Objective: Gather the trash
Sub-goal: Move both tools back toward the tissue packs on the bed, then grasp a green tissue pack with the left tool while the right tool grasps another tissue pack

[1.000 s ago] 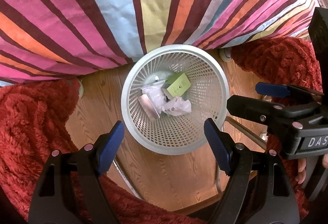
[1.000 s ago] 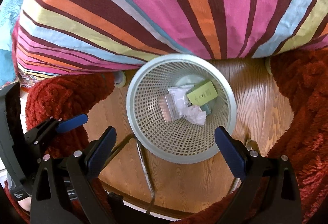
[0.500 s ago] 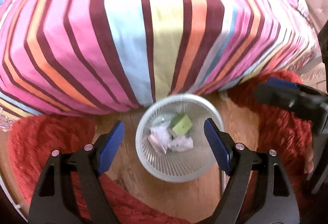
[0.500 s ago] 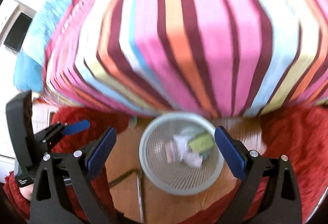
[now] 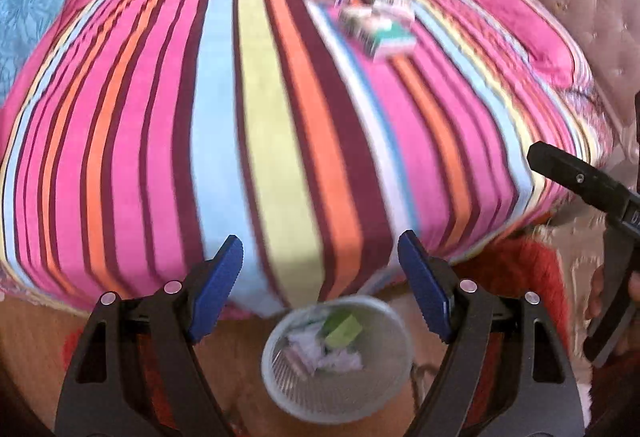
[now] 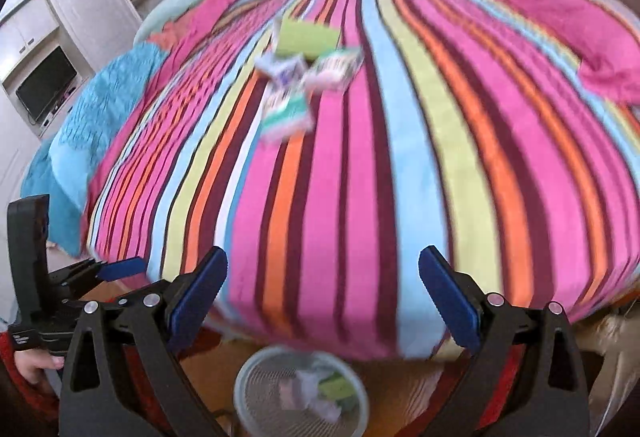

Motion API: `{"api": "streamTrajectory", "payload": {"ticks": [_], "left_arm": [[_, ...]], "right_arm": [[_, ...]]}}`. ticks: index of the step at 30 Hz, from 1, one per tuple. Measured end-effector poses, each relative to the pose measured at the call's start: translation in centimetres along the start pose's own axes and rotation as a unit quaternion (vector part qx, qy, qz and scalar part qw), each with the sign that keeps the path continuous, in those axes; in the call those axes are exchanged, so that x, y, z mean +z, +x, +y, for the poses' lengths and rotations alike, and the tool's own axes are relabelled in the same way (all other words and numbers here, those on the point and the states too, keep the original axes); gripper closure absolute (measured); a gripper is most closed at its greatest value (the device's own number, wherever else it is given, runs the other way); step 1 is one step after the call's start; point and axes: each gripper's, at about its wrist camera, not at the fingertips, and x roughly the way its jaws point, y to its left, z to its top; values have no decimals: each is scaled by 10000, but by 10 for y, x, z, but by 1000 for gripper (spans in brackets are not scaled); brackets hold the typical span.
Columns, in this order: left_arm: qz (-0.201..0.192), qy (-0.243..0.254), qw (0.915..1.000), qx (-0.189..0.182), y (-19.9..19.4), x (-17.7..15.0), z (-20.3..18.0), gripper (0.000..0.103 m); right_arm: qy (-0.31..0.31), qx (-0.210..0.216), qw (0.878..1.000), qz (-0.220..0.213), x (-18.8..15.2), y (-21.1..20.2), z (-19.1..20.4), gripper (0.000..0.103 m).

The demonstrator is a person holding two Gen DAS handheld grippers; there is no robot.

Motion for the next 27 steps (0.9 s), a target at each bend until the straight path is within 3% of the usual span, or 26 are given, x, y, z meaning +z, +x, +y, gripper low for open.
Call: {"api": "streamTrajectory", "payload": {"ticks": [6, 10, 19, 27], "left_arm": [[-222, -212, 9995, -81, 3, 50, -28, 25], [-335, -313, 9989, 18, 13, 78, -44, 25], [-373, -515, 9978, 208, 45, 119, -59, 25], [-441, -698, 9954, 497, 70, 141, -63, 25]], "right_arm": [[-387, -303, 9976, -483, 40, 3, -7, 11], [-495, -305, 9966, -588, 62, 16, -14, 11], [-1144, -299, 9917, -511, 96, 56, -18, 11], [-1925, 100, 9810, -206, 129, 89, -10, 11]]}}
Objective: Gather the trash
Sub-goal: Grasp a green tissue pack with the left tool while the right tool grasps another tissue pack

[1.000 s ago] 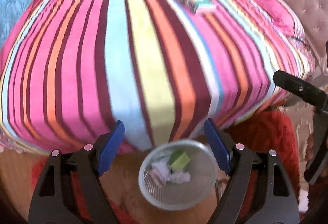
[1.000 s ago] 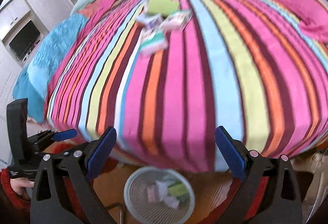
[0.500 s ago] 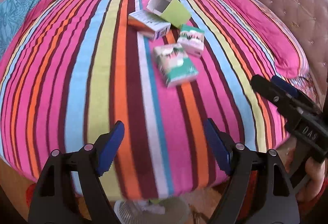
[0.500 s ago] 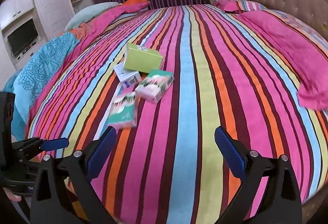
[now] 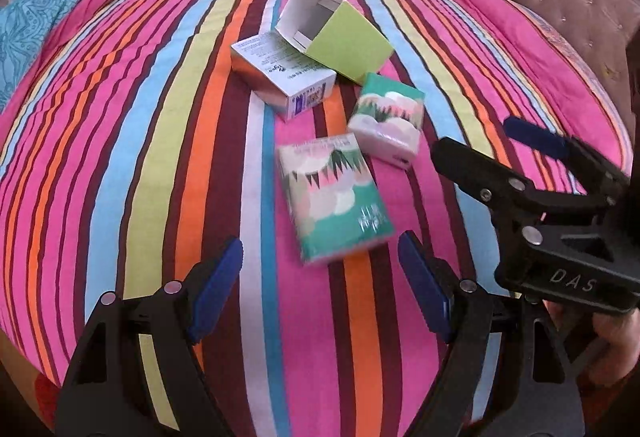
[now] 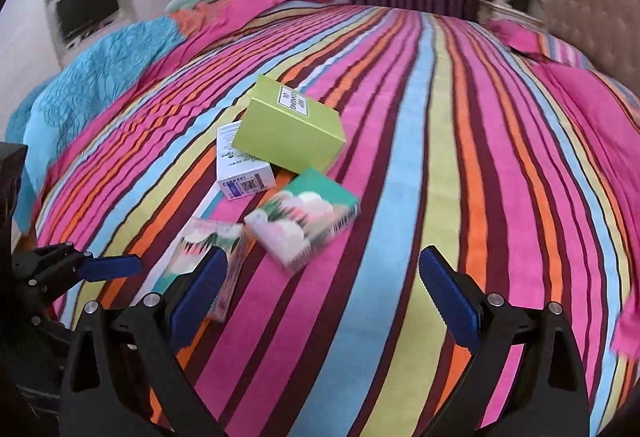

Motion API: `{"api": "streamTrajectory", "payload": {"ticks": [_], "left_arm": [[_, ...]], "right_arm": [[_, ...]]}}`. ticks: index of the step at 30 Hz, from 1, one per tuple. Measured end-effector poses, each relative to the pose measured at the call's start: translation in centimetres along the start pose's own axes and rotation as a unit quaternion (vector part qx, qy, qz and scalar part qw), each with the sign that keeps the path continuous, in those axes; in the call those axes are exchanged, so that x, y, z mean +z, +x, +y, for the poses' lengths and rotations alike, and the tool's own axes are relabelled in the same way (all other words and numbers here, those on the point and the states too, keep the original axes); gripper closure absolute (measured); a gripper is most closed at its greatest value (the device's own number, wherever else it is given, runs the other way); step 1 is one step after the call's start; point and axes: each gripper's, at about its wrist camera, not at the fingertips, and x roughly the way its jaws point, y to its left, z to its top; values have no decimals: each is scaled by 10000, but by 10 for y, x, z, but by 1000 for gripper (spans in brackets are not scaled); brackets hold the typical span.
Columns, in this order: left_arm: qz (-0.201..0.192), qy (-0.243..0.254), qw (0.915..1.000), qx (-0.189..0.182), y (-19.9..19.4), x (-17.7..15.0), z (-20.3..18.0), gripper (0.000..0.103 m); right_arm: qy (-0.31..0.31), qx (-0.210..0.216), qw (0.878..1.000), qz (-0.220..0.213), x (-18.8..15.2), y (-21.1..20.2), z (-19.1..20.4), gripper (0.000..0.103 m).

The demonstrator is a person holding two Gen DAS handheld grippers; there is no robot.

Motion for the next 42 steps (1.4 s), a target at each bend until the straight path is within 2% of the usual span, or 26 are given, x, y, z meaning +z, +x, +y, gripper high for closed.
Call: {"api": "streamTrajectory", "payload": {"ticks": [4, 7, 17, 22, 24, 26, 29, 32, 34, 38, 39, 40, 42], "left_arm": [[-22, -22, 9999, 118, 12, 6, -1, 25], [-65, -54, 9998, 190, 17, 10, -1, 18], [-81, -297, 9995, 80, 23, 12, 2, 18], [-94, -393, 9992, -49, 21, 9, -2, 18], [-126, -360, 9993, 14, 21, 10, -5, 18], [-75, -398, 9991, 94, 24, 12, -5, 18], [-96, -684, 9976, 20, 26, 13, 4, 18], [-97, -639, 9979, 14, 28, 15, 6, 18], [-111, -473, 9988, -21, 30, 14, 7, 20], [-134, -211, 9997, 7, 30, 14, 10, 39], [-169, -158, 9997, 22, 29, 15, 12, 49], [-148, -137, 9998, 13, 29, 17, 14, 49], [-97, -159, 9998, -123, 29, 20, 21, 51]], "right_arm": [[-265, -76, 9995, 134, 10, 18, -1, 11], [-396, -26, 9990, 226, 13, 27, -2, 11], [-880, 90, 9951, 438, 23, 51, 9, 8], [-726, 72, 9962, 473, 31, 57, 6, 8], [-520, 170, 9969, 564, 33, 60, 0, 8], [-390, 229, 9972, 594, 32, 60, -5, 8], [-319, 237, 9973, 617, 27, 58, -10, 8], [-173, 299, 9971, 684, 22, 57, -15, 8], [-155, 298, 9969, 716, 19, 56, -13, 9], [-388, 51, 9965, 734, 14, 57, -4, 13], [-411, -25, 9966, 717, 14, 57, -3, 18], [-402, -76, 9968, 680, 15, 56, -3, 26], [-294, -144, 9974, 646, 18, 56, -5, 29]]}}
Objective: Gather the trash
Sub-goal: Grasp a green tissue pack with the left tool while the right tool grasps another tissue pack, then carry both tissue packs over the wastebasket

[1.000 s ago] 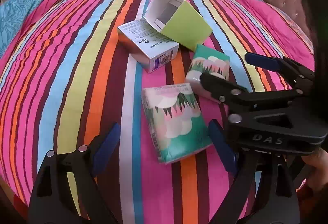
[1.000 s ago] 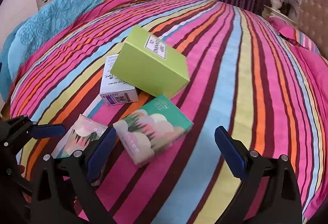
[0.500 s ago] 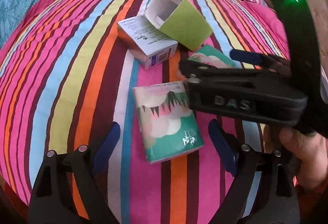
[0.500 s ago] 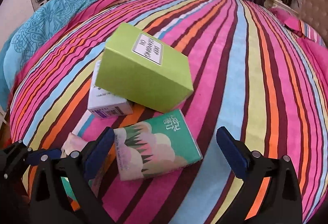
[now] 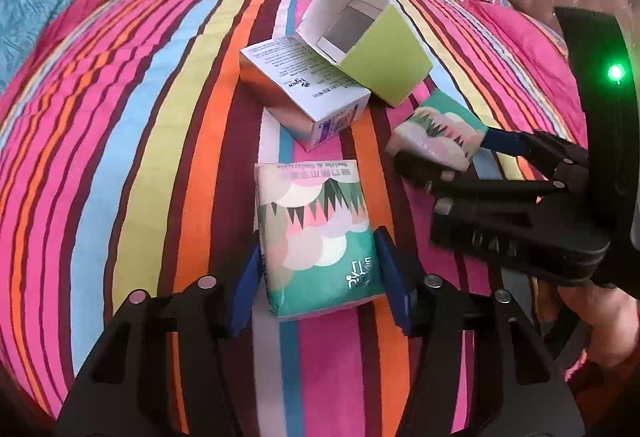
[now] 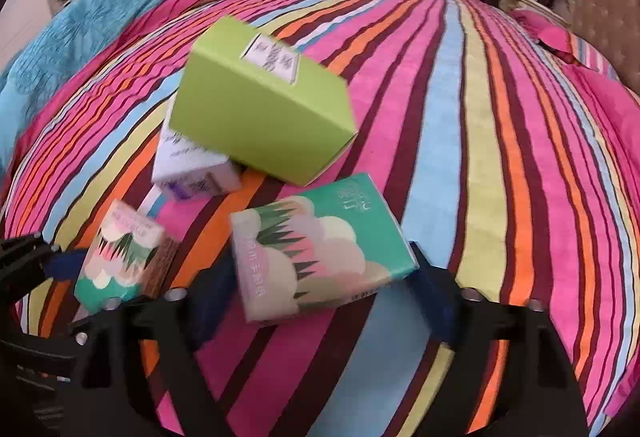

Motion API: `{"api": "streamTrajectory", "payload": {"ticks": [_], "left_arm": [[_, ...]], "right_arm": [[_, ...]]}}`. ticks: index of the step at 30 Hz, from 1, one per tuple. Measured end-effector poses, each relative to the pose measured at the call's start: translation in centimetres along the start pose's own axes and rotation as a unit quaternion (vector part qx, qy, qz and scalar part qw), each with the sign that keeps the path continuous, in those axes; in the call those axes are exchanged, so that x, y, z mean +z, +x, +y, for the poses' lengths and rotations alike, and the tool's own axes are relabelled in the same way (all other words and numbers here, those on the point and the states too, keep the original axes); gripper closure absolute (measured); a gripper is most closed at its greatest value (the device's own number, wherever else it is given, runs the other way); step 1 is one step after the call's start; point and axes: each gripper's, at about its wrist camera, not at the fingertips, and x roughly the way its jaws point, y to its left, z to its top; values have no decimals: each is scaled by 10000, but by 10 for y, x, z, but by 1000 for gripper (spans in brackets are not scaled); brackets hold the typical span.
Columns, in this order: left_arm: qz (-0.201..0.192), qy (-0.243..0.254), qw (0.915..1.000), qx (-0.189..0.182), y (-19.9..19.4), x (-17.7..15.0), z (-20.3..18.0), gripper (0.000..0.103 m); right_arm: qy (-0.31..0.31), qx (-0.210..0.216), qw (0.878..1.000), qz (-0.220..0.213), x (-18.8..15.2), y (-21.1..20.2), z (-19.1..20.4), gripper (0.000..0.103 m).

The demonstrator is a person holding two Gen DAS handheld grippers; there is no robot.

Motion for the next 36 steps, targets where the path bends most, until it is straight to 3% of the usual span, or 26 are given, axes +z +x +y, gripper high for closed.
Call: {"api": "streamTrajectory", "payload": {"ticks": [11, 21, 29, 36], "left_arm": [[7, -34, 9994, -348, -16, 2, 20, 52], [-39, 154, 9988, -473, -46, -18, 38, 52], [-12, 140, 9983, -561, -67, -48, 56, 52], [-44, 304, 9979, -569, -91, -72, 68, 52]], "right_arm": [[742, 9, 9972, -129, -14, -27, -6, 30], [2020, 177, 9791, -132, -71, -61, -4, 30], [2194, 123, 9754, -172, -99, -91, 28, 30], [2006, 24, 9795, -185, -113, -112, 56, 30]]}}
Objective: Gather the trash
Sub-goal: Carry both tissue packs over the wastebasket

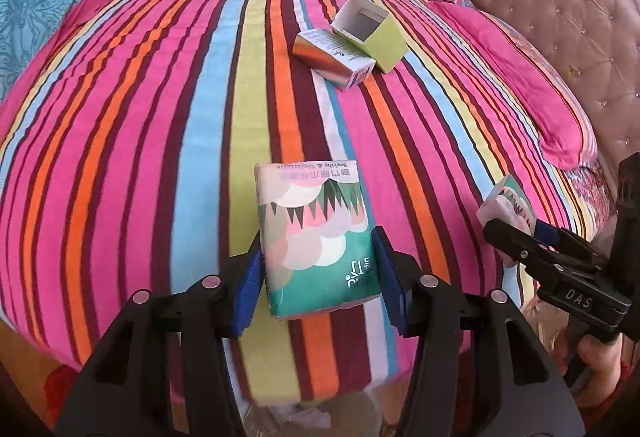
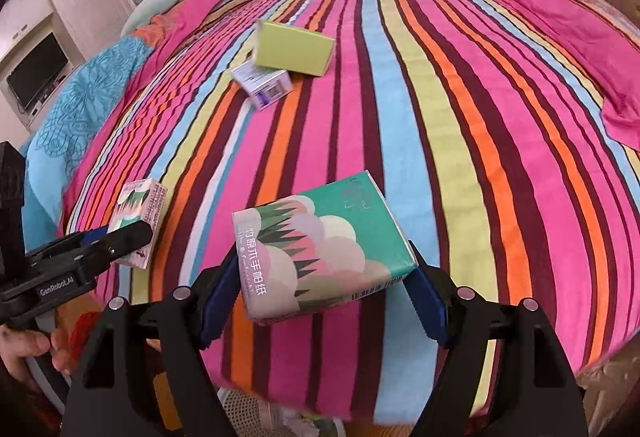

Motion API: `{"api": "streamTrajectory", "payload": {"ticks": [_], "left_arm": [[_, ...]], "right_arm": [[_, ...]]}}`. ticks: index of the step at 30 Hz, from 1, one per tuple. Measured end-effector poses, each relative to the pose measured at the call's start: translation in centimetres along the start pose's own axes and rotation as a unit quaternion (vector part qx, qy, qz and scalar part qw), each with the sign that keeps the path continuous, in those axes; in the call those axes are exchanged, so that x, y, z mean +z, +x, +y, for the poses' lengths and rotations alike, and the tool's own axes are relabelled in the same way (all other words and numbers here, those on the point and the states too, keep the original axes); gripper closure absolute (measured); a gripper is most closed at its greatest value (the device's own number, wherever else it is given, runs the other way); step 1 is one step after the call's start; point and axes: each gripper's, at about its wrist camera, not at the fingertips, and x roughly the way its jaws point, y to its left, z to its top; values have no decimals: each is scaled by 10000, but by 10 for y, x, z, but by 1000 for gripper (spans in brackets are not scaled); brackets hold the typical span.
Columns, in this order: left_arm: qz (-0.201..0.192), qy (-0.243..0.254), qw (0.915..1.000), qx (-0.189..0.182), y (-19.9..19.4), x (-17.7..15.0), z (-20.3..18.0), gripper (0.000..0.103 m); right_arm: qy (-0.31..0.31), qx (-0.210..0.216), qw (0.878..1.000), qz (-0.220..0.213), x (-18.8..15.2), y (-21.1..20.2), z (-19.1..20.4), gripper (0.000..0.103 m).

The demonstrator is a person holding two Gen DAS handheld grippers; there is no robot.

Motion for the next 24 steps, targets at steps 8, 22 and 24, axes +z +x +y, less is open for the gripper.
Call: {"api": "streamTrajectory", "payload": {"ticks": [8, 22, 24], "left_arm": [[-3, 161, 9999, -33, -22, -26, 7, 52], [171, 403, 9990, -104, -43, -72, 18, 52], [223, 461, 9986, -126, -45, -81, 19, 52]], "right_arm": [[69, -61, 9999, -56, -23, -17, 13, 30], [8, -42, 10000, -19, -53, -35, 38, 30], [-12, 7, 10000, 31, -61, -36, 43, 30]]}}
